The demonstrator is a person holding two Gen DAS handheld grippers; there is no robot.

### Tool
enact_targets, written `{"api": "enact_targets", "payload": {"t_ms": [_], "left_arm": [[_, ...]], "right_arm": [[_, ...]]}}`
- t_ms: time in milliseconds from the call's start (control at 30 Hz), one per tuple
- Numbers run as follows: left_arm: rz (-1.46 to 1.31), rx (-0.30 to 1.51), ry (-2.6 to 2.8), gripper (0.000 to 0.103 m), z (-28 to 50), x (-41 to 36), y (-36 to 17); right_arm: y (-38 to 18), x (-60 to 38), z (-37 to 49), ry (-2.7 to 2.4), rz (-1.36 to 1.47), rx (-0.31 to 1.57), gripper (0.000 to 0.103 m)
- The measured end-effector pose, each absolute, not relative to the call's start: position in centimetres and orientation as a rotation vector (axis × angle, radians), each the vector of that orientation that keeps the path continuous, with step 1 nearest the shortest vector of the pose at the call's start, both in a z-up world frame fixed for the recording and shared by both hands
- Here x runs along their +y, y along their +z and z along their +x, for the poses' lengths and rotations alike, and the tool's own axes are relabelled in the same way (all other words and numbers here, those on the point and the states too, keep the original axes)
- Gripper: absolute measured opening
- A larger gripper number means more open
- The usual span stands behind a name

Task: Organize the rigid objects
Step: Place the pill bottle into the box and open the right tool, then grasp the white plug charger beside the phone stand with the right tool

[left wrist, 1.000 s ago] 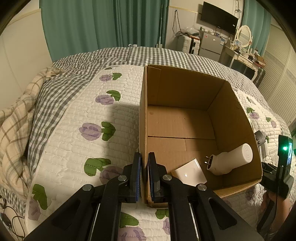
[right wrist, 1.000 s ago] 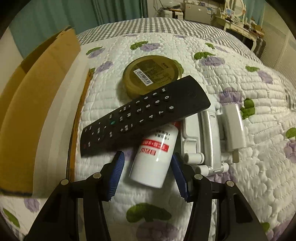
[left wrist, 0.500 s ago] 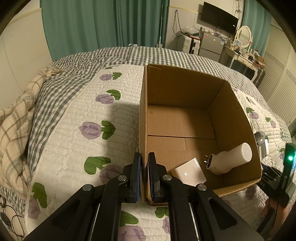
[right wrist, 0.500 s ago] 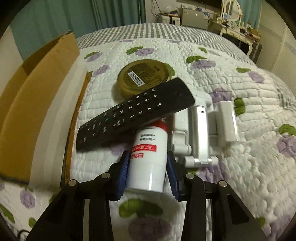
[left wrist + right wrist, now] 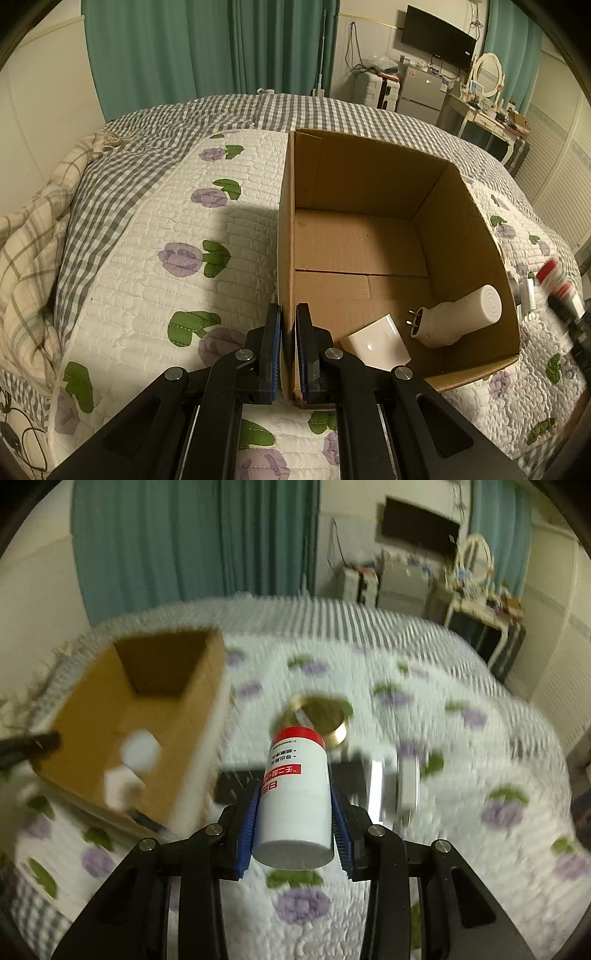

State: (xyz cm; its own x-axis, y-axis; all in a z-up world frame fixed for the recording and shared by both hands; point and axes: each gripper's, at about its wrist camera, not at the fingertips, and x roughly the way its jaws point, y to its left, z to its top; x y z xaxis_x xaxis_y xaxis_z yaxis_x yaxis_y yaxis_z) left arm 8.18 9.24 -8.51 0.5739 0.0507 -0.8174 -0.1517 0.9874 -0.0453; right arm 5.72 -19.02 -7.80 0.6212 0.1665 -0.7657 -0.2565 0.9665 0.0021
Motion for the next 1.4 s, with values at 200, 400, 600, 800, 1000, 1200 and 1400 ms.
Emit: {"api": "enact_targets", "payload": {"t_ms": [200,400,600,800,1000,1200,1400], "left_arm": [[-0.118,0.951,0.117,0.007,8.0,9.3,-8.3],[-0.13,0.951,0.109,0.007,8.0,9.4,-8.2],[-0.133,0.949,0.1,0.007,8.0,9.5,-8.2],[-0.136,0.949,0.095,0.007,8.0,9.6,-8.3],[-0.133,0.95,0.097,0.007,8.0,9.7,-8.3],[-0.12,0.952,0.106,0.007,8.1,9.5,-8.4],[-0.112,0.955,0.113,0.007,8.2,9.3,-8.4]], "right_arm": [[-2.3,-14.8,6.5,0.349,-0.151,0.727,0.036],[-2.2,-8.5,8.4,0.484,-0.167,0.723,0.036],[-7.2,-3.4,9.9,0.534,-0.219,0.807,0.036],[-10.3,-2.8,9.9,0.543,-0.244,0.873,0.036],[-10.6,-3.1,9.8,0.541,-0.242,0.896,0.037],[-7.0,-5.1,8.4,0.537,-0.218,0.797,0.073],[-2.9,-10.7,8.5,0.425,-0.207,0.723,0.081]]}}
